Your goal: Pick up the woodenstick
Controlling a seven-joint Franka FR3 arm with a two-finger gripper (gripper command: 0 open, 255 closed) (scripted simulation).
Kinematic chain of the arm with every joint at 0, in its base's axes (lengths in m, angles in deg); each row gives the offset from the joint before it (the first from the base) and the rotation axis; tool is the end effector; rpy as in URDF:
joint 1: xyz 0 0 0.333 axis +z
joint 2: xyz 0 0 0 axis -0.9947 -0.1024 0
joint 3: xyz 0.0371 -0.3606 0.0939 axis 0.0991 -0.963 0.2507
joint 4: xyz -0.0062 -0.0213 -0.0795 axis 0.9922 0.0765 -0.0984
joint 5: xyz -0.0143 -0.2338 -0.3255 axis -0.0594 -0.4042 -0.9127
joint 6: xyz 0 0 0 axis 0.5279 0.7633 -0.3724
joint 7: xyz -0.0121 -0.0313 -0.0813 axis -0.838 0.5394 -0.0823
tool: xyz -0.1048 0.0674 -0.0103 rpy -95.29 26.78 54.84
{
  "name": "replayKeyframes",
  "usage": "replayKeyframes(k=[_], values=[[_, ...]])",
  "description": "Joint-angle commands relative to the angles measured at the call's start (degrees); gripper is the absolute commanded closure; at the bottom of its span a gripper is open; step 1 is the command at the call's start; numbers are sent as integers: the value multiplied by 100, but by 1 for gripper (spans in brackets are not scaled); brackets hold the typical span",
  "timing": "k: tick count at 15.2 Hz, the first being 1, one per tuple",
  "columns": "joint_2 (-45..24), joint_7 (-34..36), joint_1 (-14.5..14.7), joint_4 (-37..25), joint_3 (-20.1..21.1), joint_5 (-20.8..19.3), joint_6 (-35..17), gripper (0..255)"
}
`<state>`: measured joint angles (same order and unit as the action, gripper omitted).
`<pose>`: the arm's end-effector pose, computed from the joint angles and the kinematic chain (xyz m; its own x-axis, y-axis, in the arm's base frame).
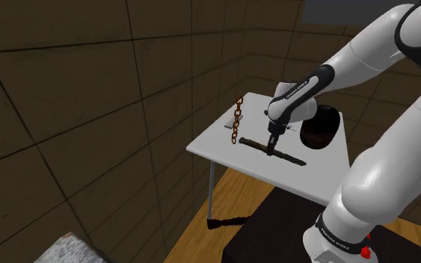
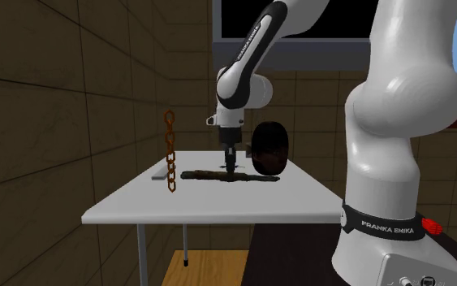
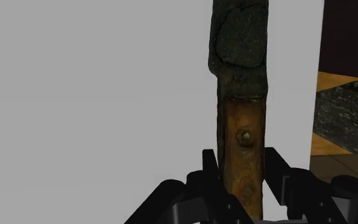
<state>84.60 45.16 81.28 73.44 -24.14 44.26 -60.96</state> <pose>0.3391 -0.2133 0.3064 0.9717 0.2363 -0.0056 0.2362 -0.9716 -0.0136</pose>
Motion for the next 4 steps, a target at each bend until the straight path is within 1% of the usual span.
replayKeyframes(k=[1, 2, 4], values=[[179, 94, -34, -42, 42, -106, 212, 255], [266, 128, -52, -62, 61, -150, 314, 255], [279, 132, -57, -65, 66, -156, 329, 255]])
